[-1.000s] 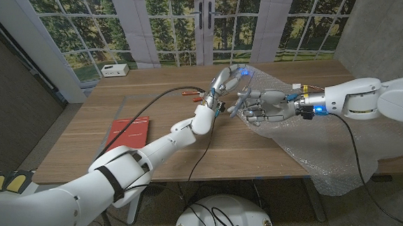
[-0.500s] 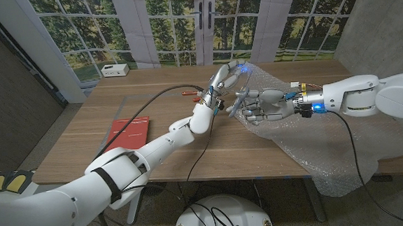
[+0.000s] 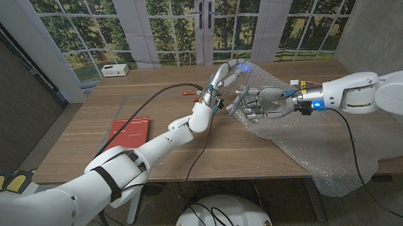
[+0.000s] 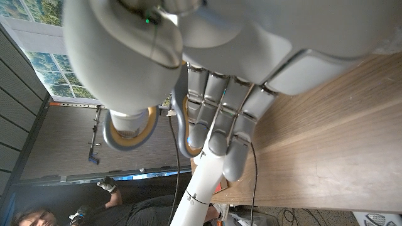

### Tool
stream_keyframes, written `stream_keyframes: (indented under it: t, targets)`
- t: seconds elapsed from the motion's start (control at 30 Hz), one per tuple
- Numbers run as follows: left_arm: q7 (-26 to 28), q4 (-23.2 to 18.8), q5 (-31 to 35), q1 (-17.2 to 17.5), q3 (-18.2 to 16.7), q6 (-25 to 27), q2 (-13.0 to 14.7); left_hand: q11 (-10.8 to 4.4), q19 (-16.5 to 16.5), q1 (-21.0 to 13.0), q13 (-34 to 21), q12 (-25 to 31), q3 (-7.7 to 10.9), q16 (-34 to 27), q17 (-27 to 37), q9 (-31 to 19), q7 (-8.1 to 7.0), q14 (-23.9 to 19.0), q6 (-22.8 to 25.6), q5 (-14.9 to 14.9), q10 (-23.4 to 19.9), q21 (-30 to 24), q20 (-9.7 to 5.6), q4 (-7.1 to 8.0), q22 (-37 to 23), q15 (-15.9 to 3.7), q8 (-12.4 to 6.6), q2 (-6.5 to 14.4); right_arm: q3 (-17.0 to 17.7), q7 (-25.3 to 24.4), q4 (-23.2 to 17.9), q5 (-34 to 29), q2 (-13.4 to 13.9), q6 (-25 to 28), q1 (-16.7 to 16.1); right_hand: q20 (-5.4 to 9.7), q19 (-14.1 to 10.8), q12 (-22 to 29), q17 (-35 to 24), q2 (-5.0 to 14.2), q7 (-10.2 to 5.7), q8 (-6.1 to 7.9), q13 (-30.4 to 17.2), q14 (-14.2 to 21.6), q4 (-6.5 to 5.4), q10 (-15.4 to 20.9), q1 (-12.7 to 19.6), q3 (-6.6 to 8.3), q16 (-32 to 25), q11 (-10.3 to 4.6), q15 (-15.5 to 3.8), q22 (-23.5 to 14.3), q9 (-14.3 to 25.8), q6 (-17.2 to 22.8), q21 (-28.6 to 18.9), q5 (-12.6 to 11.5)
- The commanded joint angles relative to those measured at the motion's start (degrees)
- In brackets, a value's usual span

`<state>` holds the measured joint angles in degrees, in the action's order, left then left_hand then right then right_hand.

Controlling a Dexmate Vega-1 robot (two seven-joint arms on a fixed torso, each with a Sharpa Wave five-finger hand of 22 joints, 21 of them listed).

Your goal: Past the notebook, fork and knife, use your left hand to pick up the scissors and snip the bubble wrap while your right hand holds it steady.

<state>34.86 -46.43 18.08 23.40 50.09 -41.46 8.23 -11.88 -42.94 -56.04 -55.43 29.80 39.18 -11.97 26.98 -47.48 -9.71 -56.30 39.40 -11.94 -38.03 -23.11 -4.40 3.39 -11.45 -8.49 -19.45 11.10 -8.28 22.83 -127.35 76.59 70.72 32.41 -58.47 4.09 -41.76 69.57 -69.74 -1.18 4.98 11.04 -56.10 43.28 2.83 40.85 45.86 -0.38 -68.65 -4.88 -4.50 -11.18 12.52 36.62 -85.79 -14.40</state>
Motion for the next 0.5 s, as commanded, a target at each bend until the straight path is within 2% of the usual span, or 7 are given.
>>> stream_keyframes:
  t: [0.03,0.5]
  targets:
    - [0.5,2.6,0.2,-1.2,0.5,-0.9,-0.7,-0.11,0.1,-0.2,-0.1,0.0,-0.02,-0.1,0.3,0.0,0.18,-0.3,0.6,0.1,-0.8,-0.3,-1.43,-0.31,0.0,-4.83,0.40,0.0,1.0,0.2,0.5,0.3,0.6,-0.6,-0.7,4.15,-0.5,0.4,-0.1,0.66,0.37,0.29,-0.1,0.2,-0.02,0.3,0.2,-0.33,0.1,-0.35,-7.79,-0.1,0.1,-0.1,0.1,0.2]
    - [4.1,7.9,2.8,-4.7,2.9,-3.1,-0.8,-0.12,0.4,-0.2,-0.2,0.1,0.00,0.0,0.4,0.4,-0.08,-0.3,0.8,0.1,-0.8,-0.4,-1.29,-0.47,0.0,-4.82,0.90,0.0,1.2,-0.1,0.1,0.6,0.9,-0.2,-1.4,4.12,-0.4,0.4,-0.2,0.71,0.38,0.31,0.0,0.4,-0.05,0.1,0.2,-0.63,0.1,-0.48,-7.77,-0.3,0.1,-0.1,0.0,0.2]
